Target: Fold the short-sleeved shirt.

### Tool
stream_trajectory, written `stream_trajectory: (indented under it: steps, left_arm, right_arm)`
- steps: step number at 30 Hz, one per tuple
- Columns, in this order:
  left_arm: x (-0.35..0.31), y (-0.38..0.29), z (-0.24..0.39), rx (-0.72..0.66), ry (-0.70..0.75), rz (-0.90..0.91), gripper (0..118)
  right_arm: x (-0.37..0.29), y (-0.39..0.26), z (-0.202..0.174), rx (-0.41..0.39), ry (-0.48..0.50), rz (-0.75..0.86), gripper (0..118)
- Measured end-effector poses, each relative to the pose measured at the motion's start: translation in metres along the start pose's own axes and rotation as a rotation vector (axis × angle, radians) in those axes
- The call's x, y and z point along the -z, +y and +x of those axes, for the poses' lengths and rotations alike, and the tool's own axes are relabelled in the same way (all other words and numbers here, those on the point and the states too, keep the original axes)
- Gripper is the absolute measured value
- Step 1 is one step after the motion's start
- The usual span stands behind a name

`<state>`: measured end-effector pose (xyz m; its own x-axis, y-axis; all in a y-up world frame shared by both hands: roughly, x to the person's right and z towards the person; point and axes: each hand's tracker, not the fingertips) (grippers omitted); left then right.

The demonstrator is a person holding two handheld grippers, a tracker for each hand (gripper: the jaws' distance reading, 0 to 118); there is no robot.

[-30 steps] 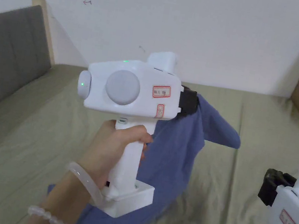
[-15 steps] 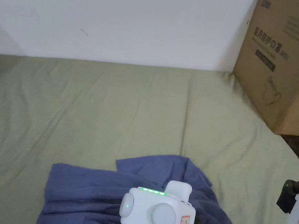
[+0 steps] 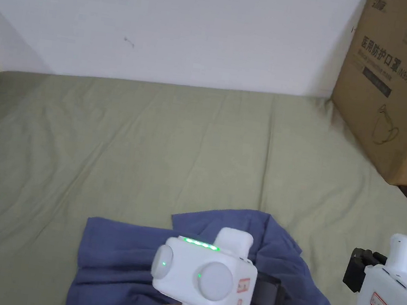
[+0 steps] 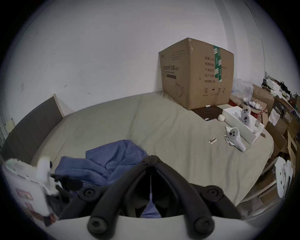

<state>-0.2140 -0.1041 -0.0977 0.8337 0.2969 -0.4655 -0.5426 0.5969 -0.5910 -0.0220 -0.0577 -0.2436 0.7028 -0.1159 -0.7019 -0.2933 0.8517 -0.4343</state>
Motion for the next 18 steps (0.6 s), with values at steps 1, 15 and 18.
stream_trajectory:
  steps: [1,15,18]
  left_arm:
    - [-0.013,0.001,-0.009,-0.013,-0.005,0.036,107]
    - [-0.103,-0.102,-0.155,-0.291,0.252,0.032,3]
    - [-0.111,-0.111,-0.171,-0.335,0.286,0.032,57]
  right_arm:
    - [0.0,0.001,-0.005,-0.007,0.013,-0.003,0]
    - [0.004,-0.033,-0.08,-0.115,0.169,-0.099,0]
    - [0.004,-0.033,-0.086,-0.122,0.178,-0.104,0]
